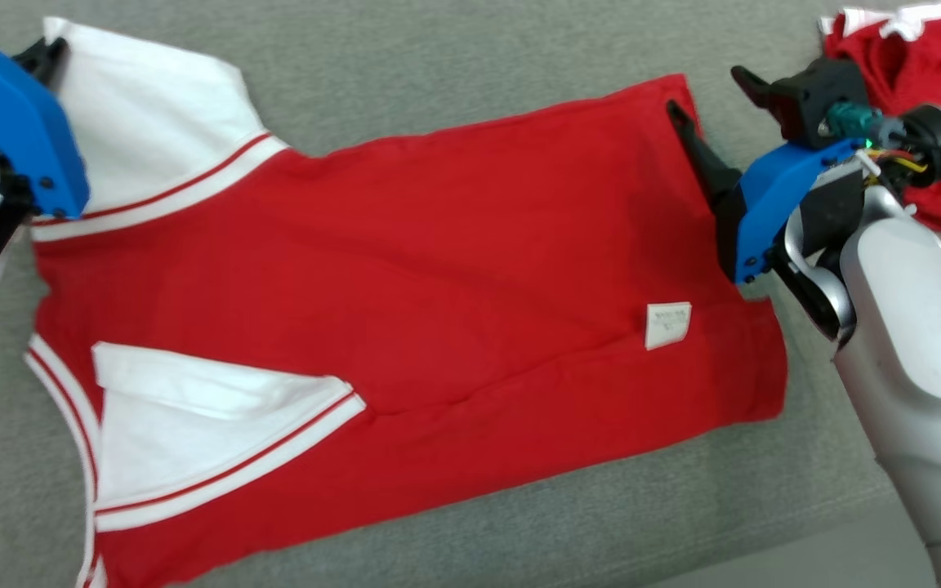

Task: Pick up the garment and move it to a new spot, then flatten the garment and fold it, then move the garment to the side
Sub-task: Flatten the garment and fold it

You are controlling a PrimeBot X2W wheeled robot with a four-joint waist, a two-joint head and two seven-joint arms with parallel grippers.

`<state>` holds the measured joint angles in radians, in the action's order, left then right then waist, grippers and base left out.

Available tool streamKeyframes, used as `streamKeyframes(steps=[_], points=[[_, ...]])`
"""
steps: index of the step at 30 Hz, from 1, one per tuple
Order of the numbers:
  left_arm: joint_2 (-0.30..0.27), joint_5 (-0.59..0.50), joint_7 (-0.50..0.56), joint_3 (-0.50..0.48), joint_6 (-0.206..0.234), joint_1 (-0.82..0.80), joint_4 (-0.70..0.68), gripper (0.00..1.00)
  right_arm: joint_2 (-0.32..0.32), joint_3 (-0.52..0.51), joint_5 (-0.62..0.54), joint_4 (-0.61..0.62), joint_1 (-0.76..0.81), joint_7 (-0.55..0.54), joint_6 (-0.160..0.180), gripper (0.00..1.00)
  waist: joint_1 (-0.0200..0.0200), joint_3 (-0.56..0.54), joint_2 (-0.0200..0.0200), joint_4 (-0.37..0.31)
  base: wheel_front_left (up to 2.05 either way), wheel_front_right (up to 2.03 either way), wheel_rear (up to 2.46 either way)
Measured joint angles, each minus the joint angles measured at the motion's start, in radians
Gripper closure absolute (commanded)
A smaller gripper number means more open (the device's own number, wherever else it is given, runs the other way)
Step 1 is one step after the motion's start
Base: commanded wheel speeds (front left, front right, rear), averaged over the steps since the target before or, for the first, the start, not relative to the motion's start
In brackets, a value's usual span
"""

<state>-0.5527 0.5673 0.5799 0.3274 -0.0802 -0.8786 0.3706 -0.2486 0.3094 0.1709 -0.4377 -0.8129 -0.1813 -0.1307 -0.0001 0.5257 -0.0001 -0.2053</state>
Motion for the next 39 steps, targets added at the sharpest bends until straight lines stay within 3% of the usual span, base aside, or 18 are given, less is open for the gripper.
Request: streamKeyframes(steps=[10, 19, 20, 22, 24, 25, 26, 39], points=[[0.061, 0.019, -0.076, 0.050, -0.025, 0.038, -0.079, 1.00, -0.080, 0.026, -0.030, -0.272, -0.116, -0.077, 0.000, 0.00, 0.0001, -0.032, 0.0000, 0.118, 0.00, 0.00, 0.00], [0.086, 0.032, -0.111, 0.075, -0.031, 0.042, -0.119, 1.00, -0.107, 0.113, 0.014, -0.376, -0.181, -0.081, 0.000, 0.00, 0.0000, -0.012, 0.0000, 0.161, 0.00, 0.00, 0.00], [0.086, 0.033, -0.113, 0.076, -0.031, 0.042, -0.121, 1.00, -0.107, 0.122, 0.026, -0.384, -0.190, -0.081, 0.002, 0.12, 0.0000, -0.009, 0.0000, 0.162, 0.00, 0.00, 0.00], [0.087, 0.033, -0.116, 0.079, -0.033, 0.042, -0.122, 1.00, -0.108, 0.148, 0.050, -0.395, -0.205, -0.080, 0.002, 0.55, 0.0001, -0.005, 0.0000, 0.164, 0.00, 0.00, 0.00], [0.087, 0.036, -0.122, 0.081, -0.034, 0.042, -0.122, 1.00, -0.109, 0.175, 0.069, -0.406, -0.214, -0.073, 0.002, 0.76, 0.0000, -0.003, 0.0000, 0.164, 0.00, 0.00, 0.00], [0.087, 0.038, -0.125, 0.081, -0.034, 0.042, -0.122, 1.00, -0.109, 0.186, 0.078, -0.411, -0.218, -0.067, 0.001, 0.93, 0.0001, -0.004, 0.0000, 0.164, 0.00, 0.00, 0.00], [0.087, 0.039, -0.131, 0.080, -0.034, 0.042, -0.122, 1.00, -0.109, 0.194, 0.084, -0.416, -0.221, -0.054, 0.000, 1.00, 0.0000, -0.005, 0.0000, 0.163, 0.00, 0.00, 0.00], [0.085, 0.059, -0.230, 0.072, -0.035, 0.133, -0.151, 1.00, -0.118, 0.183, 0.160, -0.454, -0.170, 0.170, 0.000, 1.00, 0.0002, -0.118, 0.0001, 0.161, 0.00, 0.00, 0.00]])
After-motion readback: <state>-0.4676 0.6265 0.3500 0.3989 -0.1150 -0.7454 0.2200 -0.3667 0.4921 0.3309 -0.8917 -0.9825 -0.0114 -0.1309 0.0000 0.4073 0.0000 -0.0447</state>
